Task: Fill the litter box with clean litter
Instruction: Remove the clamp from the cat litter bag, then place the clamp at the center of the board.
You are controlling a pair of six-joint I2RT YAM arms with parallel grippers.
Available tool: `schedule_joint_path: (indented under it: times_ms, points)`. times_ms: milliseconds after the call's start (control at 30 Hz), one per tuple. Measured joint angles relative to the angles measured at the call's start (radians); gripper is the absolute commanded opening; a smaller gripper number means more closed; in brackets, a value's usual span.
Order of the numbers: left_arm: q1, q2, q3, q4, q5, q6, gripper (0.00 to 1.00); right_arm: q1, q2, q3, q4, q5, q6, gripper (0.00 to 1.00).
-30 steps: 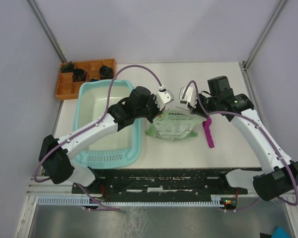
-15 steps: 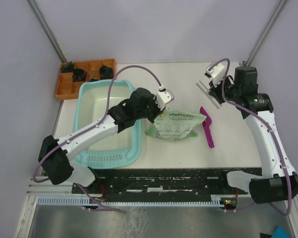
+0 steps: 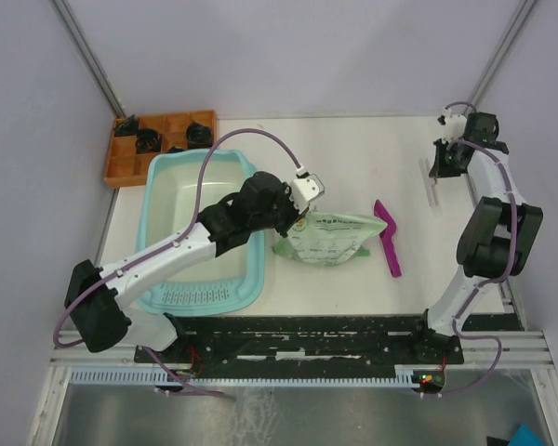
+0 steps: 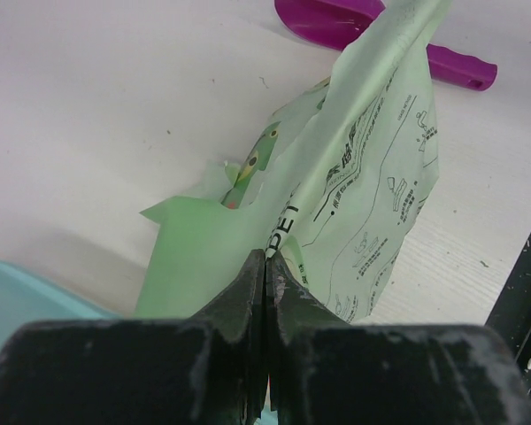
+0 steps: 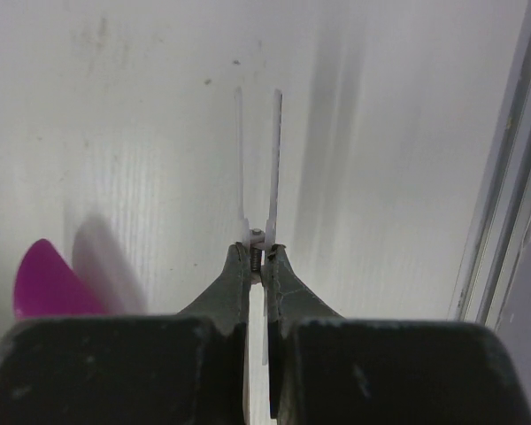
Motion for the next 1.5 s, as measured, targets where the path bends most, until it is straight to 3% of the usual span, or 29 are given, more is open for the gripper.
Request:
schedule_joint_path:
  times_ms: [533, 800, 967, 1067, 1167, 1400, 1500]
  points:
    - [-0.001, 0.009, 0.010, 0.000, -0.023, -0.011, 0.03, -0.025, 0.125, 0.009, -0.035, 0.042, -0.011, 0.02]
    - [-0.005, 0.013, 0.013, 0.000, -0.030, -0.011, 0.03, -0.025, 0.150, -0.079, 0.006, 0.065, -0.027, 0.02]
    - [-0.005, 0.017, 0.018, 0.000, -0.032, -0.011, 0.03, -0.025, 0.140, -0.106, 0.053, 0.069, -0.030, 0.15]
    - [-0.005, 0.022, 0.023, -0.002, -0.034, -0.011, 0.03, -0.024, 0.130, -0.123, 0.075, 0.076, -0.035, 0.36]
    - [-0.005, 0.022, 0.026, -0.008, -0.034, -0.011, 0.03, -0.025, 0.120, -0.146, 0.099, 0.080, -0.044, 0.49]
    - [-0.007, 0.022, 0.035, -0.026, -0.033, -0.011, 0.03, -0.025, 0.068, -0.233, 0.105, 0.075, -0.068, 0.57]
    - [-0.007, 0.024, 0.038, -0.027, -0.032, -0.011, 0.09, -0.025, -0.006, -0.262, 0.092, 0.056, -0.085, 0.59]
